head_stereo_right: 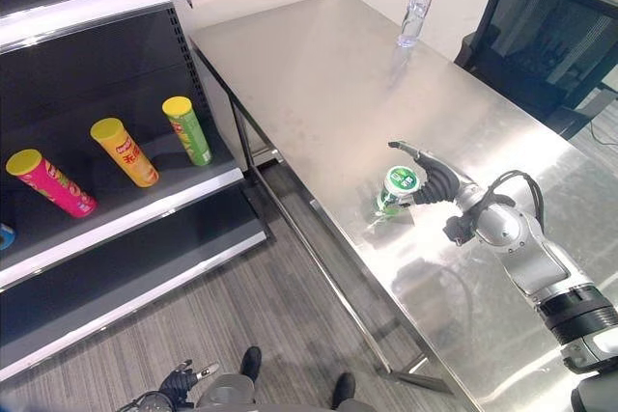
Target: Put the goods on the table back onto the shelves and tidy them up.
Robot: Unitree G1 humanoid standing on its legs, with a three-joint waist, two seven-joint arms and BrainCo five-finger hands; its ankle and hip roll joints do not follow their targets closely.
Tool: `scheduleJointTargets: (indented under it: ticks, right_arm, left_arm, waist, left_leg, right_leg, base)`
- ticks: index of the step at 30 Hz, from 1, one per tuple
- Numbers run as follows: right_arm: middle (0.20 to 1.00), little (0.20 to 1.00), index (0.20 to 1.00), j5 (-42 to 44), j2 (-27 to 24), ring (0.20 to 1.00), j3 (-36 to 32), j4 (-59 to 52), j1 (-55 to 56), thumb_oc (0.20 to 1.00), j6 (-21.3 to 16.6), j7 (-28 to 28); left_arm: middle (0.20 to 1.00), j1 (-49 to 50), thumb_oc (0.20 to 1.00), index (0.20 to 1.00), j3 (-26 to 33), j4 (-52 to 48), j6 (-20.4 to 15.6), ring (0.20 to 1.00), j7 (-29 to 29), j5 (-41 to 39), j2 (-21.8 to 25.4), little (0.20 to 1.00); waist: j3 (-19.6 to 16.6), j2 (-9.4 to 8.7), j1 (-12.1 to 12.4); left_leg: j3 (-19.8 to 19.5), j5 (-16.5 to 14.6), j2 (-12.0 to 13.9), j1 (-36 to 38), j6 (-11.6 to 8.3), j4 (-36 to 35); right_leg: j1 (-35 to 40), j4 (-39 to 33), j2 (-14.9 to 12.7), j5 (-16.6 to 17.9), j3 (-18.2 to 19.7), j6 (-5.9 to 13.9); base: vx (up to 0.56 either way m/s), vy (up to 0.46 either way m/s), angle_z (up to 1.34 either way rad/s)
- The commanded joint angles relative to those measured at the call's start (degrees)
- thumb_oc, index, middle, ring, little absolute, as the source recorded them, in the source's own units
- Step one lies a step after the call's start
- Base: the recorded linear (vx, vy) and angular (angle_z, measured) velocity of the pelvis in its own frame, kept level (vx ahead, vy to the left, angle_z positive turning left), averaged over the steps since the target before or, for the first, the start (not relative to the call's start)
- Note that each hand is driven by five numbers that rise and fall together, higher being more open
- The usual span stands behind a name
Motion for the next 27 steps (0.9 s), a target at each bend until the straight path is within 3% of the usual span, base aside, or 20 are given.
scheduleJointTargets:
  ticks: [1,22,23,24,27]
  right_arm:
    - [1.0,1.0,1.0,0.98,-2.65,1.0,2.67,-2.0,-4.19,1.0,-2.05,-1.06]
    - [1.0,1.0,1.0,1.13,0.45,1.0,4.87,2.95,-5.51,1.0,-0.82,-1.12]
    - [0.376,0.376,0.376,0.85,0.43,0.376,4.61,2.83,-5.34,0.376,-0.76,-1.32]
    - [0.2,0.2,0.2,0.74,0.54,0.2,4.52,3.0,-5.37,0.2,-0.77,-1.4]
    - [0.2,0.2,0.2,0.62,0.72,0.2,4.36,2.82,-5.37,0.2,-0.81,-1.56]
  left_arm:
    - [1.0,-3.06,1.0,1.0,-2.3,1.41,-1.15,1.0,0.11,-0.1,0.64,1.0]
    - [1.0,-2.95,1.0,1.0,-2.72,1.53,-1.22,1.0,0.08,-0.89,0.63,1.0]
    - [1.0,-2.96,1.0,1.0,-2.77,1.51,-1.21,1.0,0.07,-0.92,0.61,1.0]
    - [1.0,-2.98,1.0,1.0,-2.74,1.51,-1.25,1.0,0.06,-1.01,0.6,1.0]
    - [1.0,-2.97,1.0,1.0,-2.73,1.42,-1.21,1.0,0.08,-1.07,0.62,1.0]
  waist:
    - [-1.66,-0.44,1.21]
    - [-1.14,-0.58,1.95]
    - [-1.1,-0.56,2.0]
    - [-1.14,-0.58,1.98]
    - [-1.11,-0.57,2.0]
  left_leg:
    - [7.09,-4.47,1.78,3.88,-2.52,1.3]
    - [6.89,-4.39,1.61,3.54,-2.43,1.41]
    - [6.92,-4.38,1.62,3.49,-2.38,1.42]
    - [6.91,-4.37,1.6,3.48,-2.38,1.38]
    - [6.93,-4.41,1.61,3.53,-2.37,1.37]
  right_leg:
    - [-3.77,8.45,-0.63,-6.85,0.95,3.47]
    - [-3.88,8.57,-0.73,-6.82,0.95,3.53]
    - [-4.04,8.6,-0.75,-6.77,0.98,3.54]
    - [-4.02,8.55,-0.75,-6.75,1.01,3.56]
    - [-4.0,8.54,-0.72,-6.75,1.08,3.58]
  base:
    - [0.0,0.0,0.0]
    - [0.0,0.0,0.0]
    - [0.0,0.0,0.0]
    - [0.0,0.0,0.0]
    - [0.0,0.0,0.0]
